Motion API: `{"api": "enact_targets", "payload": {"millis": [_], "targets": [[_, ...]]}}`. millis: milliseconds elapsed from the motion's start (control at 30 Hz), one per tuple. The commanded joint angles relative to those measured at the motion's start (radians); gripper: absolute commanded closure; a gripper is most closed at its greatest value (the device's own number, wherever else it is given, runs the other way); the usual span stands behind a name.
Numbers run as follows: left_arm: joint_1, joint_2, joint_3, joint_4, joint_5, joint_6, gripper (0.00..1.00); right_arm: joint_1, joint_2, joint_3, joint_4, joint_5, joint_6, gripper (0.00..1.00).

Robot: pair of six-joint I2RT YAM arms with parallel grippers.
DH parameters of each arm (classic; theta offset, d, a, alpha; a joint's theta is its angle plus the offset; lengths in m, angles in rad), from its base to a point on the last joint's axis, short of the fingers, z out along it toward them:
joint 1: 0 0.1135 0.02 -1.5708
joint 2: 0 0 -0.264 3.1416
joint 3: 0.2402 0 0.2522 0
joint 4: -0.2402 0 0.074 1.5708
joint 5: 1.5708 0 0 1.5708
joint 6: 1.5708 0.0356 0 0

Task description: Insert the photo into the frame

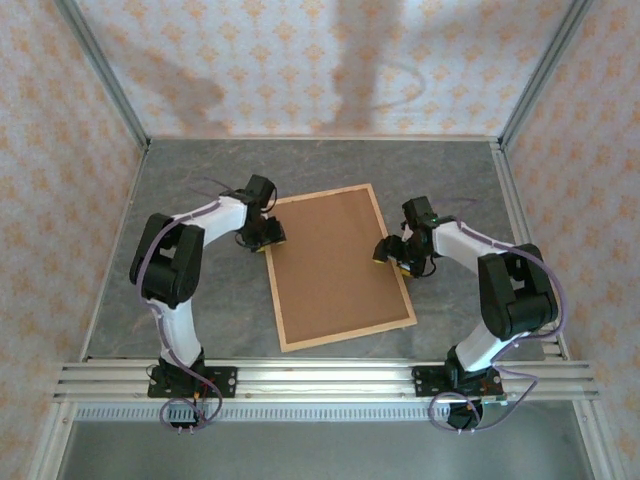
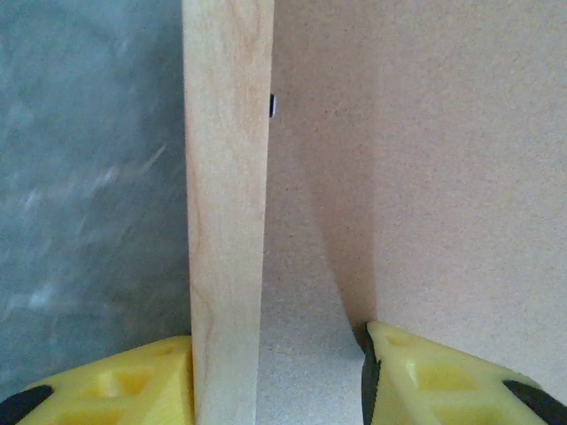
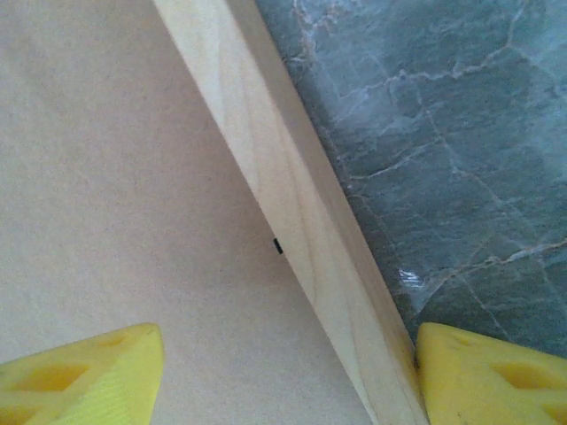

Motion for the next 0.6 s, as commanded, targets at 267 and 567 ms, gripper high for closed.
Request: {"api": "enact_targets", "payload": {"millis": [267, 567], "targets": [[0.048, 0.121, 0.129, 0.266, -0.025, 0.124, 0.61, 0.013, -0.037, 0.019, -0.013, -0.014, 0.025, 0.26], [0.053, 0.097, 0.035, 0.249, -0.057, 0.16, 0.69, -0.003, -0.029, 0.074, -0.062, 0.038, -0.023, 0.24]]}}
